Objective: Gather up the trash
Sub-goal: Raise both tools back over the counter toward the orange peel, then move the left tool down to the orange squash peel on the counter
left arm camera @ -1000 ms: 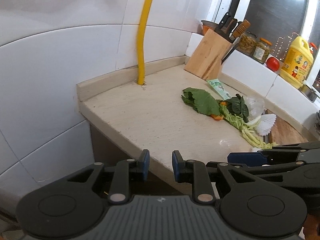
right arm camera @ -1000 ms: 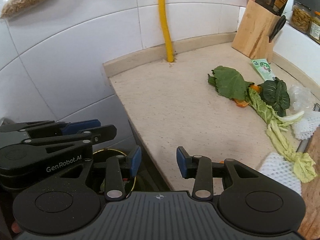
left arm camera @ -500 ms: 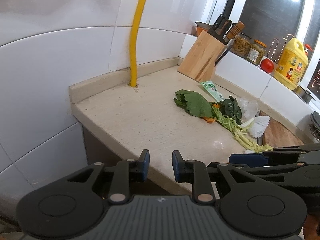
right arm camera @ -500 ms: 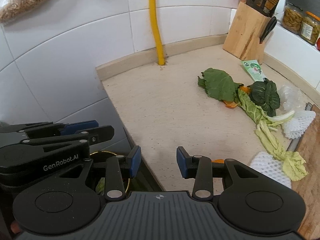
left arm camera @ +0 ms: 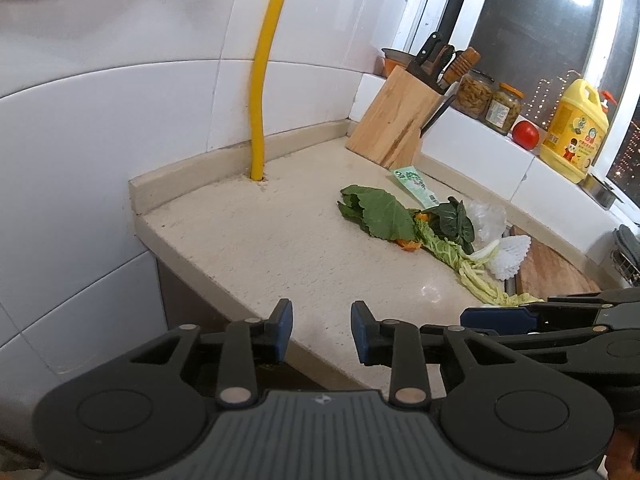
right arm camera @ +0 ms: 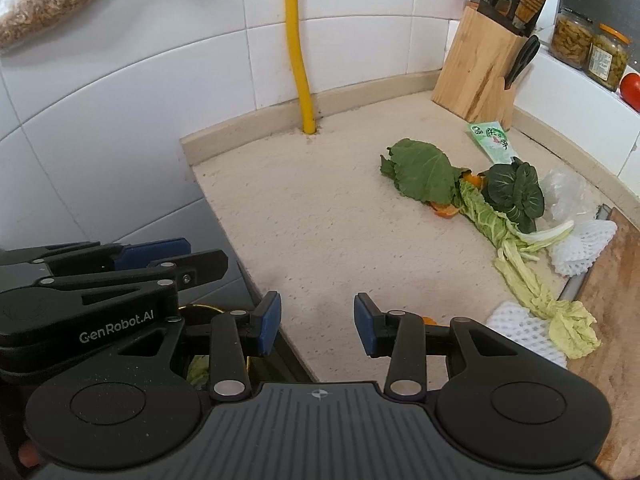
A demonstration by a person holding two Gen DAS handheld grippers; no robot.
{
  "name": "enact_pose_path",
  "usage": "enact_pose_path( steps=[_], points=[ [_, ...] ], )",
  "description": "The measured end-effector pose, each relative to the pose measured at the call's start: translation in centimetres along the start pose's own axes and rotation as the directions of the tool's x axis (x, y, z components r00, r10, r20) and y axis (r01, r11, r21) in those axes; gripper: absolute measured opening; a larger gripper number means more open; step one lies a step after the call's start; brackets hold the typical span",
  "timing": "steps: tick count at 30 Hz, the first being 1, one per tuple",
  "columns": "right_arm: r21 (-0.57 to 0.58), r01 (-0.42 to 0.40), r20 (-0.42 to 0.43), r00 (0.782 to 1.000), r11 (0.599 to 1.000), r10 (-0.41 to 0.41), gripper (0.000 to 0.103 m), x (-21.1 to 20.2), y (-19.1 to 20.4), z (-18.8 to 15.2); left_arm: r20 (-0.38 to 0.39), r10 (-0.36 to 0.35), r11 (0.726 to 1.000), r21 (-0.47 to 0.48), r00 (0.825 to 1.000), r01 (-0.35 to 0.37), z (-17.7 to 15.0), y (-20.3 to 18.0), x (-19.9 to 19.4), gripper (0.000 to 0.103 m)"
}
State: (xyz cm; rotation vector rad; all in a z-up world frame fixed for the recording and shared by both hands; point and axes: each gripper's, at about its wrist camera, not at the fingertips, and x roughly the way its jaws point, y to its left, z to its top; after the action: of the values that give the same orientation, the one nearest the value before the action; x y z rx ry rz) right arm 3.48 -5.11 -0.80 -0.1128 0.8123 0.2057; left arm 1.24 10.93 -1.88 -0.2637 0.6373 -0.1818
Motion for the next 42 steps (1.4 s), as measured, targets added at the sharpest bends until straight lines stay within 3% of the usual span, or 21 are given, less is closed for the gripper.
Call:
enact_pose_path(
  steps=[26,42],
  points=[
    [0.053,0.048,0.023,0.999,0.997,-0.049,0.057,-1.5,-1.7,-1.0,-0.006,-0.03,0.999,0.016,1.0,0.031,0.0,-2.4,0.2,0.028],
    [0.052,0.021,0.014,1.0,0.998,-0.022,0.059,0.0,-3.6,-0.5,-0.008,0.004,1.0,0.006,1.0,-0.004,0.7,-3.4,1.9,0.028]
  ],
)
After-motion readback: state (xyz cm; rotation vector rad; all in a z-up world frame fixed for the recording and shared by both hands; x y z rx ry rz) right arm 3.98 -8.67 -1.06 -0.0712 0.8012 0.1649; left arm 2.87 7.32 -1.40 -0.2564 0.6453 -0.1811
